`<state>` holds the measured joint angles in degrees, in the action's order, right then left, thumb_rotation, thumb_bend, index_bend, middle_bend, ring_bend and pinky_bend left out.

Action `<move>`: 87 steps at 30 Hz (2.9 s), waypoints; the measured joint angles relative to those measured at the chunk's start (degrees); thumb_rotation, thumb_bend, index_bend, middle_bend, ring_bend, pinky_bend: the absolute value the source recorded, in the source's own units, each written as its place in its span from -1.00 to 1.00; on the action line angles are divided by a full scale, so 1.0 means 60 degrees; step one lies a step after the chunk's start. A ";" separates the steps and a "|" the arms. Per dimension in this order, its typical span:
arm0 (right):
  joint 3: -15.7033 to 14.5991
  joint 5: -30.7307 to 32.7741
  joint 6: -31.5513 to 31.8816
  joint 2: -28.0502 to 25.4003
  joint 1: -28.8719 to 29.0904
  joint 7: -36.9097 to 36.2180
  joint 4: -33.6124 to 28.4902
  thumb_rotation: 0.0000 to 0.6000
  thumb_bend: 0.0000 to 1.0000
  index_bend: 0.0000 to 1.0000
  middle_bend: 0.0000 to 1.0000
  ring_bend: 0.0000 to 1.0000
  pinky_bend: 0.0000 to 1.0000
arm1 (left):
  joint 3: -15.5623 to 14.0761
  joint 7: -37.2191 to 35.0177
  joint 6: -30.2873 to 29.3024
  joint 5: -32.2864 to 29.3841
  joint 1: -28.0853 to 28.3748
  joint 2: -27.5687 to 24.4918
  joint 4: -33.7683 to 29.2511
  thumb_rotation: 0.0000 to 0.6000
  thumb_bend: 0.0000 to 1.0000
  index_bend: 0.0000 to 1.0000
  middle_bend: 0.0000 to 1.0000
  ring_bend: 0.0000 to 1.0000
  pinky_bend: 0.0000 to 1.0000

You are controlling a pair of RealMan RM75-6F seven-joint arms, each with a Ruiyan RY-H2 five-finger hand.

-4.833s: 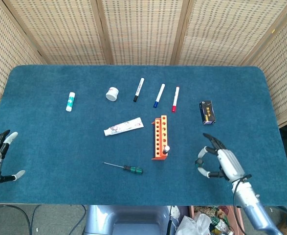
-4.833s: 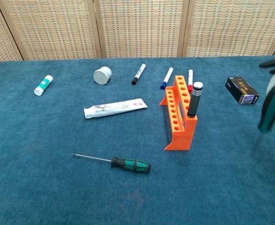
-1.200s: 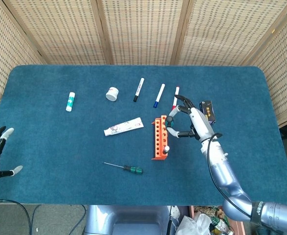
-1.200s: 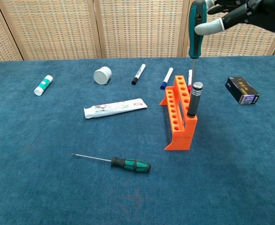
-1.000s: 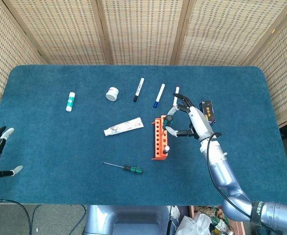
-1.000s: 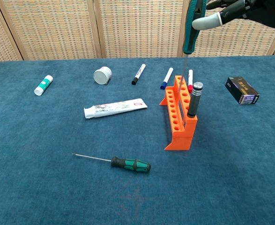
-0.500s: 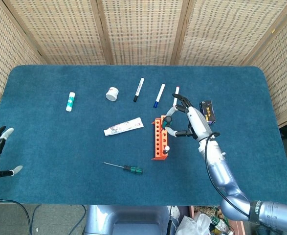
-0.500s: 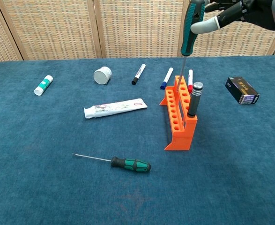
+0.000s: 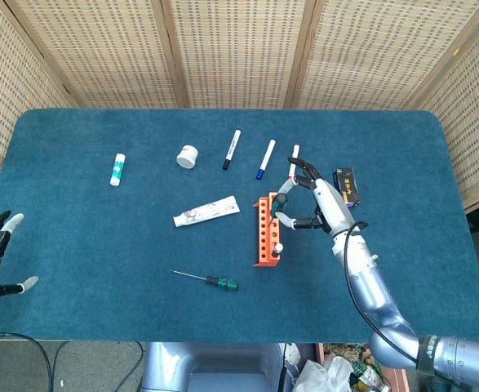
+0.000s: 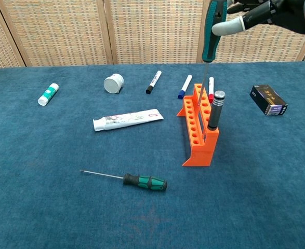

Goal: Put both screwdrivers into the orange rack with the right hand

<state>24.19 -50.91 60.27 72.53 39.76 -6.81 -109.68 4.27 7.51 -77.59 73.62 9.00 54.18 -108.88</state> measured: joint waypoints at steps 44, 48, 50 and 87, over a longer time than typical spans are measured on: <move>-0.0505 0.0069 -0.0485 0.0383 -0.0008 -0.0018 0.0889 1.00 -0.30 0.31 -0.85 -1.00 -0.82 | -0.0021 0.0160 0.0060 -0.0056 0.0058 0.0074 -0.0007 1.00 -1.00 -1.00 -1.00 -1.00 -1.00; -0.0583 0.0090 -0.0515 0.0529 0.0045 0.0108 0.1023 1.00 -0.30 0.31 -0.85 -1.00 -0.82 | -0.0019 0.0163 0.0069 -0.0068 0.0064 0.0072 -0.0009 1.00 -1.00 -1.00 -1.00 -1.00 -1.00; -0.0614 0.0102 -0.0530 0.0584 0.0063 0.0149 0.1081 1.00 -0.30 0.31 -0.85 -1.00 -0.82 | -0.0020 0.0155 0.0070 -0.0069 0.0063 0.0071 -0.0008 1.00 -1.00 -1.00 -1.00 -1.00 -1.00; -0.0788 0.0037 -0.1068 0.1428 0.0123 -0.0081 0.2107 1.00 -0.33 0.29 -0.84 -1.00 -0.82 | -0.0022 0.0257 0.0113 -0.0166 0.0103 0.0110 -0.0006 1.00 -1.00 -1.00 -1.00 -1.00 -1.00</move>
<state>19.46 -50.69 53.86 81.10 40.49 -7.30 -97.04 4.14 9.05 -76.91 72.62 9.62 54.84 -108.92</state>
